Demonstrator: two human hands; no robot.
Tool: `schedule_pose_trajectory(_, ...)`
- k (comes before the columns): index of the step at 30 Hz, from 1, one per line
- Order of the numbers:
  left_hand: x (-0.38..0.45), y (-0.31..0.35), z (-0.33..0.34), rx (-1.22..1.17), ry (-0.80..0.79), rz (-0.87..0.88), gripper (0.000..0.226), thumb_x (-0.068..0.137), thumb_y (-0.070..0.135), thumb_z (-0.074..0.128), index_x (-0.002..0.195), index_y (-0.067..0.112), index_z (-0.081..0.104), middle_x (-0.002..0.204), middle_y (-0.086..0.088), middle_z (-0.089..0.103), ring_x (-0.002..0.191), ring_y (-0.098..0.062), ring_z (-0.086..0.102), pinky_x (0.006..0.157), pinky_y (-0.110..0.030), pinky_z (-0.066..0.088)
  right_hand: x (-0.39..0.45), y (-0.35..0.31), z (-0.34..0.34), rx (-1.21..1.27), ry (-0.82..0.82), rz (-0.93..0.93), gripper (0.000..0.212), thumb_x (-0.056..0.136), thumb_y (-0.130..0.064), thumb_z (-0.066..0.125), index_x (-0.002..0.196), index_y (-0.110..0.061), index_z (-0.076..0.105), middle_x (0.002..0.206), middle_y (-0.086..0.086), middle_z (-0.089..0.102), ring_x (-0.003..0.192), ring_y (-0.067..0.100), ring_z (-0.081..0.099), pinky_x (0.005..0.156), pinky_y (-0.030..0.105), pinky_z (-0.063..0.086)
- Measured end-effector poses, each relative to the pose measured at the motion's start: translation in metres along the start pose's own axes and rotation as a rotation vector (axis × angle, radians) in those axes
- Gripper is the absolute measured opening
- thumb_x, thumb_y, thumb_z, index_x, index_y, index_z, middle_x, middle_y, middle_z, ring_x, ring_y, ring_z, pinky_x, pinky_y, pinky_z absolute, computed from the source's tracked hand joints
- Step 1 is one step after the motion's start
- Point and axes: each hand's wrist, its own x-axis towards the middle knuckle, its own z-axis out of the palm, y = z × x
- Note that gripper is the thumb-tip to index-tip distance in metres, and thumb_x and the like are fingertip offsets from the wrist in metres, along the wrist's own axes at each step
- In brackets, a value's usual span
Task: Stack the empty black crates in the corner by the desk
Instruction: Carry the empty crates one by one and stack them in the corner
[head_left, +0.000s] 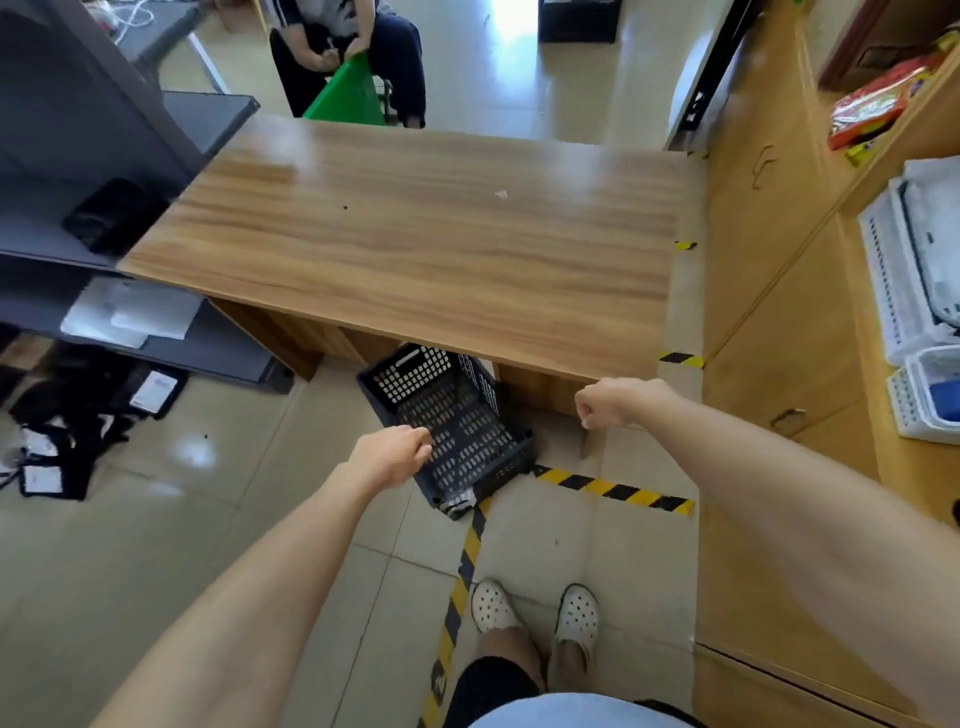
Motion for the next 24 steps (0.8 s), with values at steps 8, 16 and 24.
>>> schedule_pose_trajectory(8, 0.013, -0.047, 0.016, -0.088, -0.062, -0.142, 0.035, 0.095, 0.024, 0.040, 0.126, 0.028, 0.055, 0.126, -0.001, 0.061, 0.113, -0.023, 0.059, 0.079, -0.034, 0.046, 0.068, -0.075, -0.045, -0.056, -0.107, -0.204, 0.029, 0.100, -0.028, 0.041, 0.122, -0.014, 0.052, 0.118, 0.008, 0.055, 0.098, 0.027, 0.050, 0.091, 0.045, 0.046)
schedule_pose_trajectory(16, 0.054, -0.109, 0.013, -0.245, -0.040, -0.272, 0.037, 0.093, 0.019, 0.039, 0.124, 0.023, 0.058, 0.130, -0.002, 0.061, 0.115, -0.026, 0.059, 0.086, -0.037, 0.048, 0.144, -0.128, -0.072, -0.068, -0.182, -0.236, 0.027, 0.102, -0.027, 0.039, 0.117, -0.012, 0.055, 0.116, 0.010, 0.056, 0.103, 0.033, 0.057, 0.084, 0.042, 0.046)
schedule_pose_trajectory(24, 0.109, -0.141, 0.048, -0.393, -0.067, -0.374, 0.022, 0.092, 0.019, 0.038, 0.105, 0.016, 0.056, 0.112, -0.012, 0.065, 0.097, -0.033, 0.061, 0.070, -0.035, 0.039, 0.226, -0.154, -0.036, -0.137, -0.251, -0.274, 0.016, 0.102, -0.021, 0.039, 0.102, -0.011, 0.051, 0.096, 0.008, 0.059, 0.081, 0.026, 0.055, 0.066, 0.036, 0.040)
